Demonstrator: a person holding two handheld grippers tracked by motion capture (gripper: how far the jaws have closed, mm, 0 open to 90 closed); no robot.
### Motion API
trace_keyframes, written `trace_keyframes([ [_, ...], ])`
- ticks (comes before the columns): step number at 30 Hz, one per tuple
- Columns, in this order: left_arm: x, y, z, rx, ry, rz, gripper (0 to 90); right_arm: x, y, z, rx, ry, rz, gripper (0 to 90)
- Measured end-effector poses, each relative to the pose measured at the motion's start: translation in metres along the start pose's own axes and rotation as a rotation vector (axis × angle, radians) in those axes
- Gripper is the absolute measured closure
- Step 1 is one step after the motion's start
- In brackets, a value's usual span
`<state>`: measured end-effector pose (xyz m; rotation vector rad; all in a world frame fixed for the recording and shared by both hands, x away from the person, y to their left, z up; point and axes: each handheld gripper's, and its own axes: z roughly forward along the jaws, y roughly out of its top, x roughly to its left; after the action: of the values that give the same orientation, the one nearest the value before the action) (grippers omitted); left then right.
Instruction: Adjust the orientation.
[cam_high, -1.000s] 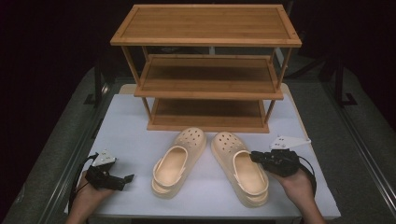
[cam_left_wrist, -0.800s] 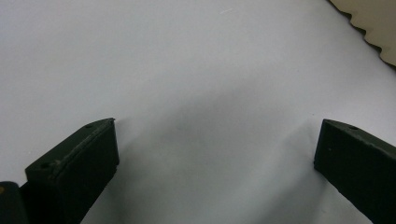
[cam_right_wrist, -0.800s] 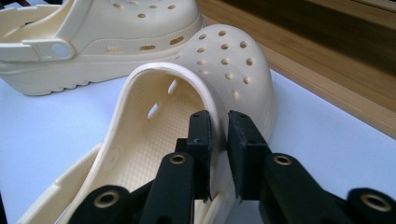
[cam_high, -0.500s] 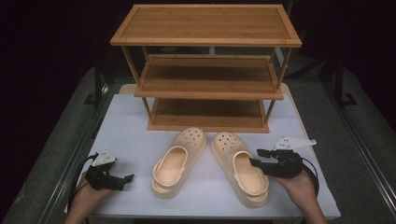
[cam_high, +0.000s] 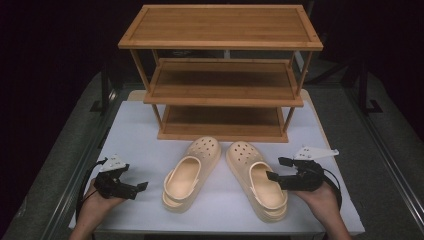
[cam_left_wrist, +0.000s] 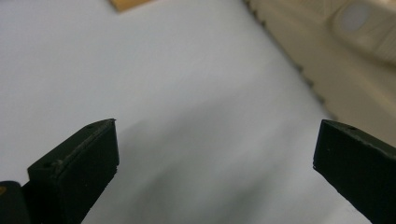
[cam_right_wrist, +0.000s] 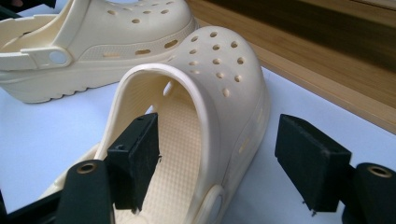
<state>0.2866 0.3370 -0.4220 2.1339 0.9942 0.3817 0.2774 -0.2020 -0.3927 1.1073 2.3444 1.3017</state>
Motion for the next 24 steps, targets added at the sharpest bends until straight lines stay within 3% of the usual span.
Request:
trace_keyframes([
  [6, -0.013, 0.024, -0.005, -0.052, -0.057, 0.001, 0.0, 0.001, 0.001, 0.002, -0.001, 0.007, -0.004, 29.3],
  [11, -0.026, 0.051, 0.000, -0.093, -0.106, 0.034, 0.0, 0.001, 0.004, 0.002, -0.016, 0.006, 0.007, 28.7],
  [24, -0.058, 0.091, 0.037, -0.073, -0.182, 0.120, 0.0, 0.001, 0.005, 0.005, -0.018, 0.018, -0.006, 28.2],
])
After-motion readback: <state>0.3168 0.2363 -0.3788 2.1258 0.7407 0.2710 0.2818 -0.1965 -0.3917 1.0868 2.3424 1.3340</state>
